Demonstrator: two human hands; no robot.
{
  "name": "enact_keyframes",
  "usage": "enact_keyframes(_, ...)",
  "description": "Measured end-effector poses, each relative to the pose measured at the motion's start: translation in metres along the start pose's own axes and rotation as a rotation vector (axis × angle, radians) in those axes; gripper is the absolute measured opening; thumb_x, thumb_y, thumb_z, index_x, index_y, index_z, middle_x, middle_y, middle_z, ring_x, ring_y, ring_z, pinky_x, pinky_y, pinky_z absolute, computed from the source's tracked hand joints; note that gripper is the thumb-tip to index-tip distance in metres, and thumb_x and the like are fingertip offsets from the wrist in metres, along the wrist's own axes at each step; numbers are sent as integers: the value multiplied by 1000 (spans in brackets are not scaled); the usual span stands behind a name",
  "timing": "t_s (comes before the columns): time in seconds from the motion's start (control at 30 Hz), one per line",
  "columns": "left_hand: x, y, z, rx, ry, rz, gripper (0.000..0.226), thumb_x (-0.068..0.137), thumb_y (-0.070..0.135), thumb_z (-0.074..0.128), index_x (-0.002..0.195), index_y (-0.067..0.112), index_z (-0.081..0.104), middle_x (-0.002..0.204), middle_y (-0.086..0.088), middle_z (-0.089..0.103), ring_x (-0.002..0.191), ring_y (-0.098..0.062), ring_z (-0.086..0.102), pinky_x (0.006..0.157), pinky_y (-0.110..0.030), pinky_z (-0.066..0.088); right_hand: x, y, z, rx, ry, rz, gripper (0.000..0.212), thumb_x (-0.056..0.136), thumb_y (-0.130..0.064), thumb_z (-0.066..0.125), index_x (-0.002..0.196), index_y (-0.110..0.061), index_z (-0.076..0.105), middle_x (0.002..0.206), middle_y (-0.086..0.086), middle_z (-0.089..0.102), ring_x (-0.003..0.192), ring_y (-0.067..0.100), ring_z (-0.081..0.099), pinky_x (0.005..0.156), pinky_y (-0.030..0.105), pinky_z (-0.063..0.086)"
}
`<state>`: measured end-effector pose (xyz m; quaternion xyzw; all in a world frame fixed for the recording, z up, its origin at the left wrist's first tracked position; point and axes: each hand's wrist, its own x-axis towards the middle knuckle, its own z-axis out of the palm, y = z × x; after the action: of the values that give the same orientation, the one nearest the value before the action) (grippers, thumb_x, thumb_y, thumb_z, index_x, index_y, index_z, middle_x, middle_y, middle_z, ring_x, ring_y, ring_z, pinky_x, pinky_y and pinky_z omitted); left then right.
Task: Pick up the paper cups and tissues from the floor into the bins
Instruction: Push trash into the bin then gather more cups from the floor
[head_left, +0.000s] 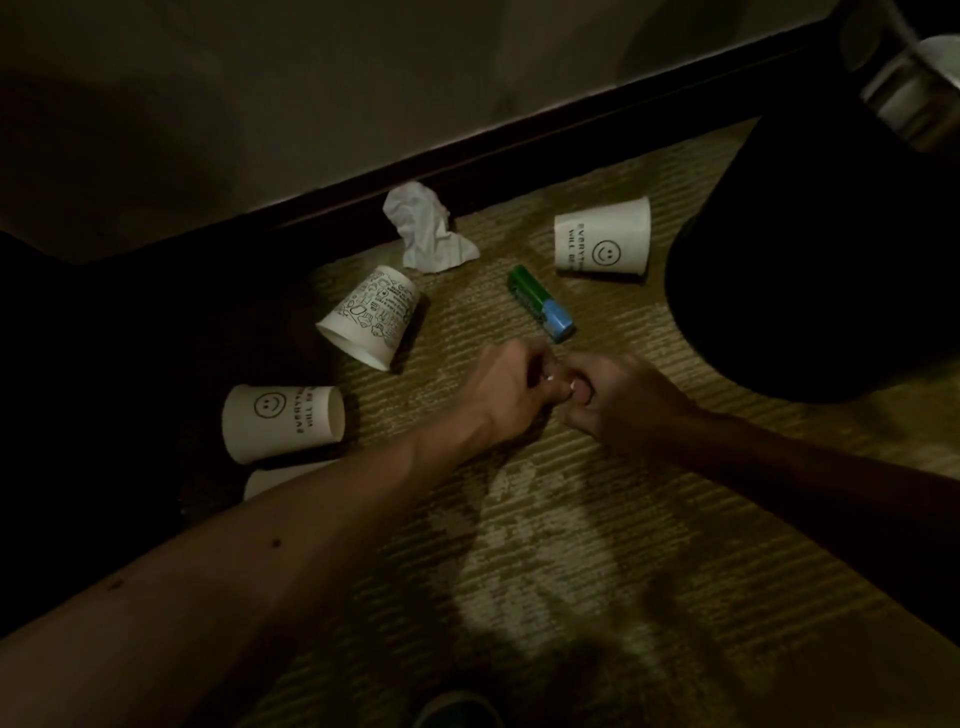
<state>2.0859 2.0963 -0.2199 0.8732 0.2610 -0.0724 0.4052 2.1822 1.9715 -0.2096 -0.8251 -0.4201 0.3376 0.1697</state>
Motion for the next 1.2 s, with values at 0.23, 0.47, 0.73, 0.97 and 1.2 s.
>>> enact_keyframes(0.23, 4, 0, -8, -456, -146, -183, 16, 91, 14, 69, 75, 10, 68, 60, -5, 62, 48, -13, 53, 48, -23, 43, 7, 6, 2, 139, 106, -58, 26, 76, -28, 80, 91, -34, 59, 72, -14, 54, 65, -1, 51, 57, 18, 33)
enact_keyframes(0.47, 26, 13, -44, -159, 155, -27, 15, 96, 20, 62, 107, 21, 72, 98, 6, 68, 74, 0, 61, 63, -13, 46, 14, 10, -14, 438, 162, 164, 26, 96, -26, 58, 73, -15, 63, 64, -2, 61, 51, 3, 55, 52, 20, 46)
enact_keyframes(0.73, 47, 2, -47, 624, -5, 191, 37, 97, 36, 57, 133, 32, 55, 133, -3, 48, 113, -27, 55, 74, -36, 43, 17, 9, -21, 851, 89, 240, 15, 100, -14, 50, 106, -8, 63, 74, 2, 66, 56, 7, 62, 52, 17, 51)
enact_keyframes(0.97, 33, 2, -35, -114, 24, -164, 29, 95, 43, 59, 105, 17, 68, 91, -2, 69, 72, -17, 67, 60, -29, 50, 28, 8, -17, 1018, 224, 413, 12, 100, -14, 51, 110, -10, 56, 94, 9, 69, 68, 10, 71, 57, 21, 57)
enact_keyframes(1.2, 19, 17, -26, -431, 117, -172, 23, 93, 34, 66, 96, 19, 49, 76, -6, 70, 48, -17, 65, 42, -25, 48, 39, -16, -21, 1345, 183, 394, 31, 101, -25, 50, 118, -1, 59, 110, 15, 68, 98, 26, 70, 71, 33, 61)
